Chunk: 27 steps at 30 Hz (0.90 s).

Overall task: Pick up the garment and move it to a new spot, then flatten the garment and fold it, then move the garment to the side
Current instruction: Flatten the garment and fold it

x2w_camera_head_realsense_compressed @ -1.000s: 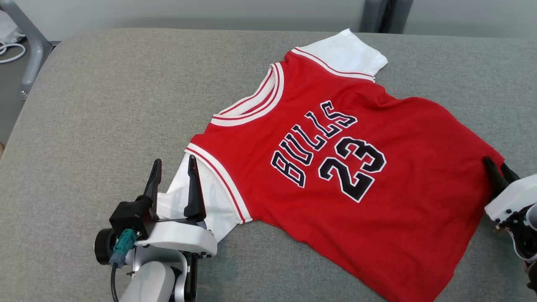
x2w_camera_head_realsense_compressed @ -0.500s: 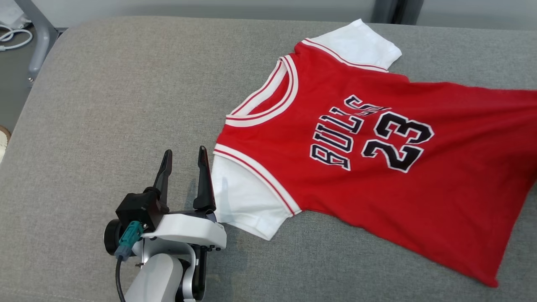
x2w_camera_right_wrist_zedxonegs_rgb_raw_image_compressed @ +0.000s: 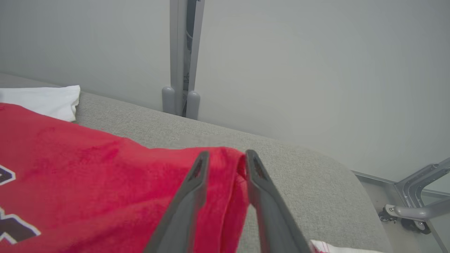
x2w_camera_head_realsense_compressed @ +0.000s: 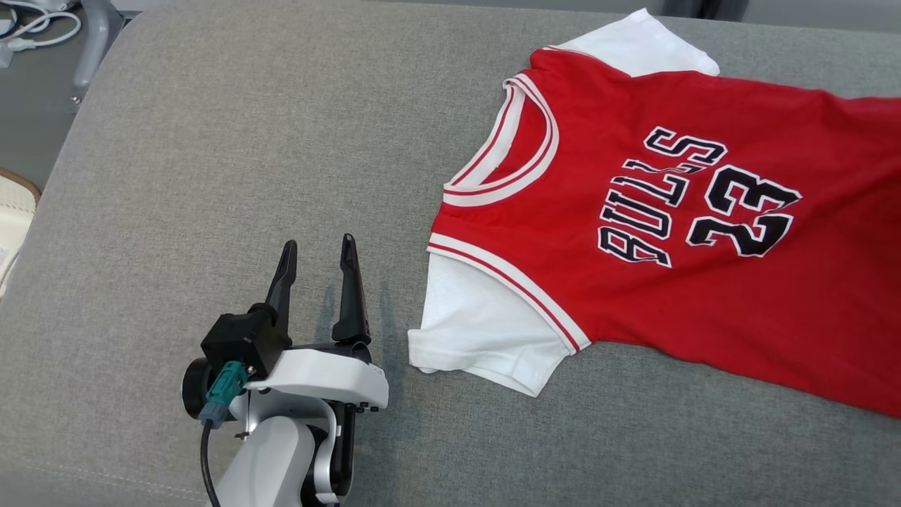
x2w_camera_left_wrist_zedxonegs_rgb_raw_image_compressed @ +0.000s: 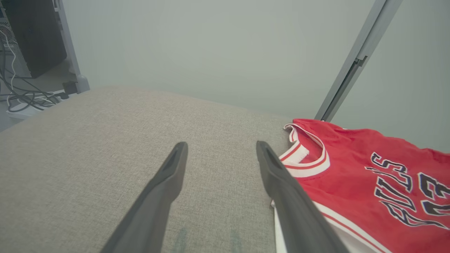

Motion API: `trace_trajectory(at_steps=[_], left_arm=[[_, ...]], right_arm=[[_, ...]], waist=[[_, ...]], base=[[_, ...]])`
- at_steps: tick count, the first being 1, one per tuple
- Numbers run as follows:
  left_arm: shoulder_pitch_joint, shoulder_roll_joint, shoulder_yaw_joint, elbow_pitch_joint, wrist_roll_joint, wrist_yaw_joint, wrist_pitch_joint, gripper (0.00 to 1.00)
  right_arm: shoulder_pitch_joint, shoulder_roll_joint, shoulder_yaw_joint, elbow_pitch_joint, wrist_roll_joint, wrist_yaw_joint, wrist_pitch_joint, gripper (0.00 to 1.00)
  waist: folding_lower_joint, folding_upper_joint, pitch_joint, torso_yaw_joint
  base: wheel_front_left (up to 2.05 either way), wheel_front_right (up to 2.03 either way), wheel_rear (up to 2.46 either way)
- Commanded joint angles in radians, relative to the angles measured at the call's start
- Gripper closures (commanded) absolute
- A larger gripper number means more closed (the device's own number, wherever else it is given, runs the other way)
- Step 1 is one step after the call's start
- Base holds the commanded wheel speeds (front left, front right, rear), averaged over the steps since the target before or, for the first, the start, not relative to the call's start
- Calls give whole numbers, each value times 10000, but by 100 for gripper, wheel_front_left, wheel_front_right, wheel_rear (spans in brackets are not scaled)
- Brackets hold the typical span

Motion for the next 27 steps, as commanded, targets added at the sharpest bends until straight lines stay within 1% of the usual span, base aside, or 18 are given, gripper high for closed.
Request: trace_trajectory(at_steps=[1,7,12,15,18,22,27], left_arm=[[-107,38,47,-7,4,59,-34,0],[-32,41,324,137,81,-26,-34,0],[196,44,549,397,93,-177,-34,0],[347,42,602,687,24,-258,-34,0],[532,41,600,1236,-38,-276,-34,0],[668,44,493,2223,-81,-345,-34,0],[520,45,343,3284,-288,-495,-14,0]], right_arm=[[-1,96,67,95,115,-6,-115,0],[497,723,361,119,375,-6,-444,0],[1227,1118,190,-455,828,-6,-595,0],[1901,1231,-318,-1273,1063,-4,-594,0],[2827,1379,-1089,-2157,1092,-4,-590,0],[4094,1802,-2368,-3261,694,-4,-591,0],[5459,2584,-3740,-4538,-106,-4,-574,0]], waist=[[0,0,-36,-79],[0,0,-445,-587],[0,0,-966,-1077],[0,0,-1313,-1299],[0,0,-1630,-1483],[0,0,-1945,-1676],[0,0,-2103,-1892]], base=[[0,0,0],[0,0,0],[0,0,0],[0,0,0],[0,0,0],[0,0,0],[0,0,0]])
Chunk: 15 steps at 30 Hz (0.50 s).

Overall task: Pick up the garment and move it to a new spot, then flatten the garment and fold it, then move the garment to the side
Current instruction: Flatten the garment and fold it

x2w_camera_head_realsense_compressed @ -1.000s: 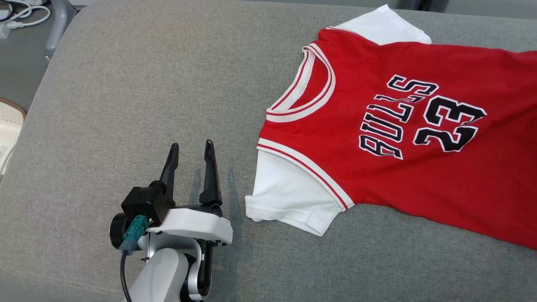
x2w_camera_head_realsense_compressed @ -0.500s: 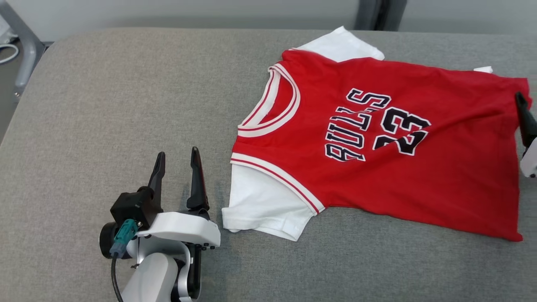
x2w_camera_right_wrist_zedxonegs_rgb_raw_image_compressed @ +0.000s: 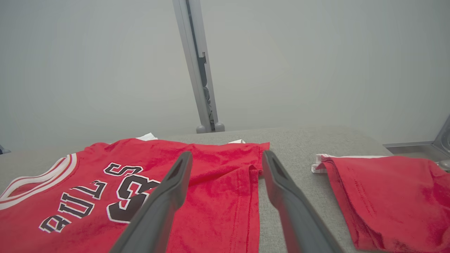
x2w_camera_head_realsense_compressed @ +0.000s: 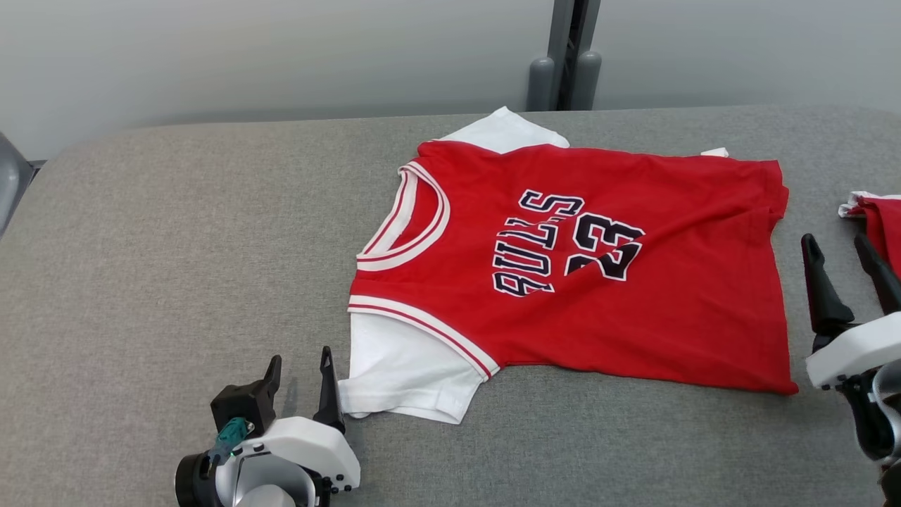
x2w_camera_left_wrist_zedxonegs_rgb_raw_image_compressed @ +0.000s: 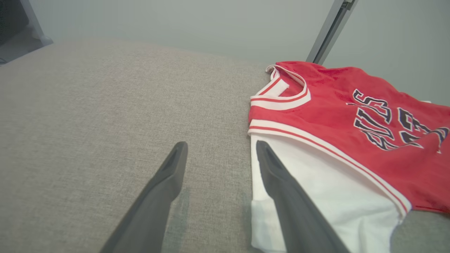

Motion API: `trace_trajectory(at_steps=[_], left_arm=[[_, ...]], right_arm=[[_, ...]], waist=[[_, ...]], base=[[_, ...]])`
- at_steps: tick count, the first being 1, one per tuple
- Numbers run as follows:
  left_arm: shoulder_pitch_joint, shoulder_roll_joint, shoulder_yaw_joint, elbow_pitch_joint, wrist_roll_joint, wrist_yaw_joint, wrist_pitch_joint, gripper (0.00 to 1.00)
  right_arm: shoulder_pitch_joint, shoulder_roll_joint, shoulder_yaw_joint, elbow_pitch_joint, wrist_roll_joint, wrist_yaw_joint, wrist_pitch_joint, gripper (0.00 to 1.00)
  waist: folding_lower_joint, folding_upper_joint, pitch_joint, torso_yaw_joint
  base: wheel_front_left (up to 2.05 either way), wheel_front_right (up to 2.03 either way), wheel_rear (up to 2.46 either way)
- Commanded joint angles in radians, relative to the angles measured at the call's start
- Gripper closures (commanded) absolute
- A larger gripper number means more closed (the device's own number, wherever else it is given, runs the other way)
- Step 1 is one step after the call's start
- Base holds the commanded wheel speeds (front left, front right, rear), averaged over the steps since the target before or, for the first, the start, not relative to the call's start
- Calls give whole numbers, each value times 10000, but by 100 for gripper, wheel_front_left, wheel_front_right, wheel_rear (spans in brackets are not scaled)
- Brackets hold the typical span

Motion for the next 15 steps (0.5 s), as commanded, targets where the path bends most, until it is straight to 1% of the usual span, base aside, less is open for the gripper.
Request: trace_trajectory(at_steps=[1,4,5,10,13,15], left_arm=[[-152,48,-21,202,-142,-93,-16,0],[-303,48,-166,627,-277,-183,22,0],[-403,43,-335,898,-376,-276,104,0],[-591,51,-646,1404,-495,-348,260,0],[-650,52,-856,1802,-595,-306,578,0],[-634,48,-1049,2046,-528,-364,835,0]], right_arm=[[327,179,-261,-298,-269,-4,-7,0],[804,594,-626,-768,-718,-4,-7,0],[1024,771,-769,-992,-928,-4,-8,0],[1309,978,-954,-1203,-1220,-4,-8,0],[1433,1057,-1075,-1273,-1360,-4,-8,0],[1493,1105,-1139,-1270,-1411,-4,-8,0]], waist=[[0,-1,-61,-128],[0,-1,-72,-268],[0,-1,-74,-341],[0,-1,-101,-432],[0,-1,-122,-459],[0,-1,-152,-449]], base=[[0,0,0],[0,0,0],[0,0,0],[0,0,0],[0,0,0],[0,0,0]])
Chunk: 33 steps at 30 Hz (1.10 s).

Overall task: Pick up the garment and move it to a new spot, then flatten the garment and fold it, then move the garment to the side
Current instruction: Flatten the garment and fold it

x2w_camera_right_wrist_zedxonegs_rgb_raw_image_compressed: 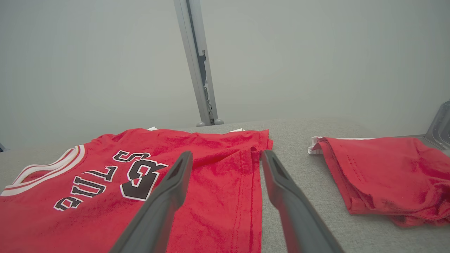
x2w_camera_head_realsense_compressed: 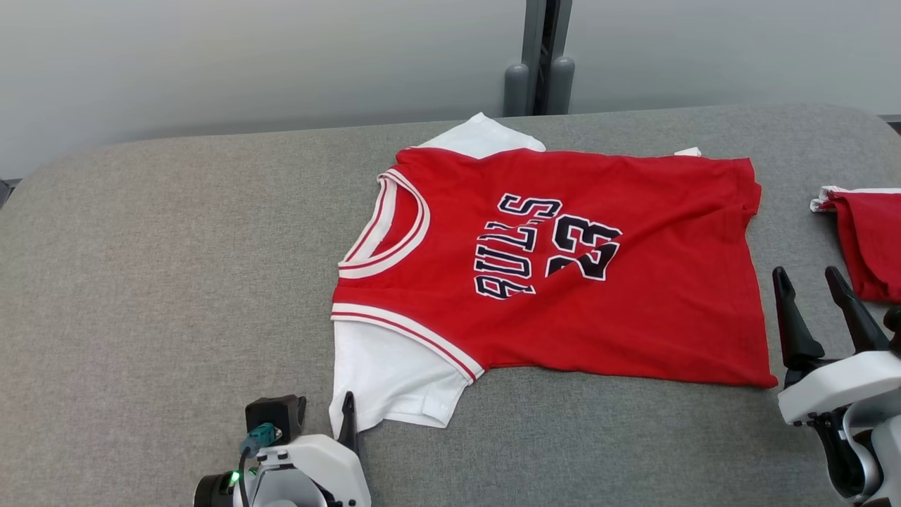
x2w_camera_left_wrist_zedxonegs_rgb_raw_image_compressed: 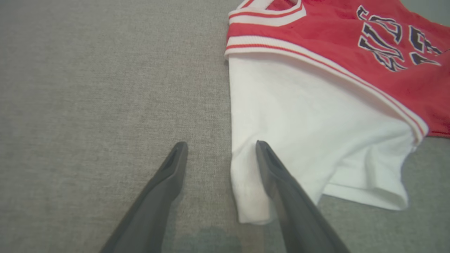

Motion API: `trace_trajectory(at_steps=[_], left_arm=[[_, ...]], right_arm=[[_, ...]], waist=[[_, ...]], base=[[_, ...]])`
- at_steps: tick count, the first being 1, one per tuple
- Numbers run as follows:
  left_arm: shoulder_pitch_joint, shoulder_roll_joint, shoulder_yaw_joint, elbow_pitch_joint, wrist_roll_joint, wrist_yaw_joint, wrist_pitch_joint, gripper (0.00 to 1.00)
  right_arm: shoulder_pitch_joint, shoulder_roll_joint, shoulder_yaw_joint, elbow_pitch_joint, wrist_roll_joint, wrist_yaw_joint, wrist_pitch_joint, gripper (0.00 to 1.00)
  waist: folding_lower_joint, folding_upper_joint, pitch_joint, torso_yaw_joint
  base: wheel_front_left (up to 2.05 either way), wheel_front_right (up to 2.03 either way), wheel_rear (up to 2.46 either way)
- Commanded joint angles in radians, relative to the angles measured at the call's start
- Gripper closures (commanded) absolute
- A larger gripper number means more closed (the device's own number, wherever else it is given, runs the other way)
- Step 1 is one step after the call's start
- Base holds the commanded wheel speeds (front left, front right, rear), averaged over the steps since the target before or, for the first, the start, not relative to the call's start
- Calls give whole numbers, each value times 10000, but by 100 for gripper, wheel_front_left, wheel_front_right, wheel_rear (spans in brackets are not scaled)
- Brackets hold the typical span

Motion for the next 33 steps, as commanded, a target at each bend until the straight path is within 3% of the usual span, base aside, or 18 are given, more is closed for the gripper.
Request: trace_trajectory(at_steps=[1,10,26,27,29,30,31,33], left_arm=[[-89,58,12,39,0,-33,15,0],[257,105,-207,-46,-142,-352,146,0],[700,97,-549,-580,-382,-346,755,0],[702,95,-555,-602,-413,-357,787,11],[711,87,-549,-672,-511,-424,798,60],[710,87,-554,-705,-527,-418,810,92],[694,87,-556,-755,-533,-419,798,100],[653,119,-497,-872,-567,-394,674,100]], right_arm=[[95,-17,-48,-16,-76,-4,-6,0],[393,232,-338,70,-292,-4,-7,0],[541,470,-652,231,-557,-4,-7,0],[526,468,-669,223,-570,-4,-7,0],[529,454,-712,217,-586,-4,-7,0],[544,445,-734,226,-595,-4,-7,0],[568,435,-765,249,-599,-4,-7,0],[659,428,-851,335,-616,-4,-7,0]], waist=[[0,0,-25,19],[0,0,-327,273],[0,0,-432,93],[0,0,-417,85],[0,0,-394,78],[0,0,-387,81],[0,0,-382,88],[0,0,-387,111]], base=[[0,0,0],[0,0,0],[0,0,0],[0,0,0],[0,0,0],[0,0,0],[0,0,0],[0,0,0]])
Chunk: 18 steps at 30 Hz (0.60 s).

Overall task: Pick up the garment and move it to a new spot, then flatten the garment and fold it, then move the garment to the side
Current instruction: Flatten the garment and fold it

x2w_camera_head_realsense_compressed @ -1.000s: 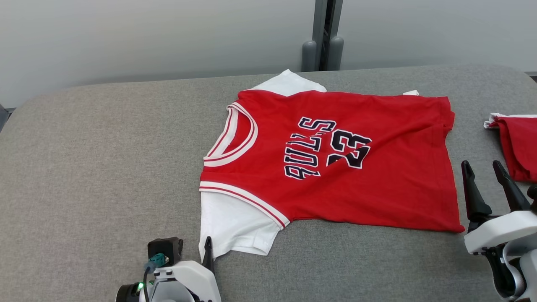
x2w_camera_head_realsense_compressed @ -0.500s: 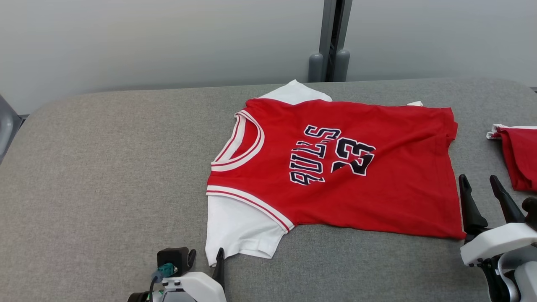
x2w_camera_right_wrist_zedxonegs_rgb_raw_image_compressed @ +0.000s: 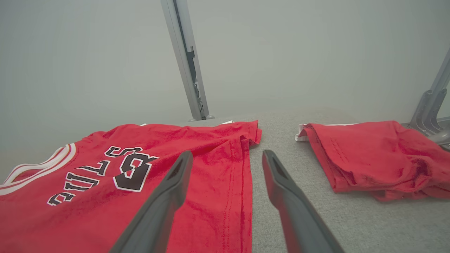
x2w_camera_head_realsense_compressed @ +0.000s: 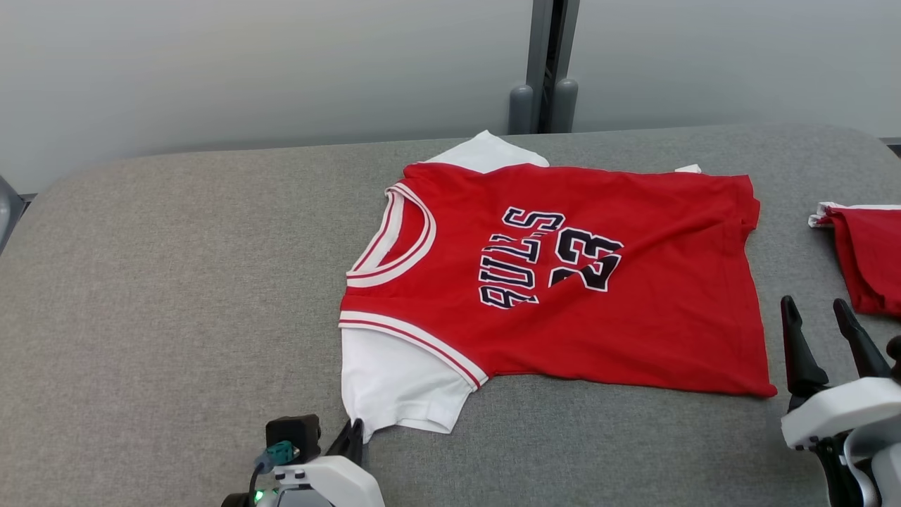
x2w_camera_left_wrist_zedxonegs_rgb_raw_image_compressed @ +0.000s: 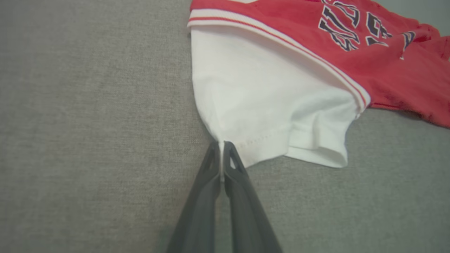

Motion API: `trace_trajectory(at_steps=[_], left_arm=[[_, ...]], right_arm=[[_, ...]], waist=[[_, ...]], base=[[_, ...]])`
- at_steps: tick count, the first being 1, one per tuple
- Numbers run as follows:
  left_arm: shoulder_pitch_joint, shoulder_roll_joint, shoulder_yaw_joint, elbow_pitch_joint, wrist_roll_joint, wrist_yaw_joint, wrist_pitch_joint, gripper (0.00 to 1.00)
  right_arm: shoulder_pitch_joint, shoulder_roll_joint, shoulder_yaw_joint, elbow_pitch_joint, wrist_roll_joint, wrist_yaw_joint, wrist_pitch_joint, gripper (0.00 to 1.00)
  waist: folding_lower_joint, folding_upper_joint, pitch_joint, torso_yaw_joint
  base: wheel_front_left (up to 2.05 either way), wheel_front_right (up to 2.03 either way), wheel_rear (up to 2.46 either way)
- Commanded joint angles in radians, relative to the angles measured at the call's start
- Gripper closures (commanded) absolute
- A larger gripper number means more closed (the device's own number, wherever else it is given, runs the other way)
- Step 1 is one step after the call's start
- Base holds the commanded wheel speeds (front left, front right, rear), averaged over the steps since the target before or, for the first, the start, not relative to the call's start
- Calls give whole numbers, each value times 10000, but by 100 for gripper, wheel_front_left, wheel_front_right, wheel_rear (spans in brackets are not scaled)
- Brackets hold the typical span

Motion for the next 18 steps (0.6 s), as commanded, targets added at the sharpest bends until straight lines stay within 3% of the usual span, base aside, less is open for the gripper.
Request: trace_trajectory(at_steps=[1,12,18], left_arm=[[-30,112,77,-153,-28,35,-182,100],[-182,442,546,-1036,325,698,-1331,100],[-148,501,583,-1341,415,804,-1448,100]], right_arm=[[222,-47,-136,156,-95,-4,-7,0],[551,561,-511,1368,440,-4,49,0],[252,768,-428,2092,1005,-4,265,0]], waist=[[0,-1,-8,34],[0,-1,18,161],[0,-1,144,182]], base=[[0,0,0],[0,0,0],[0,0,0]])
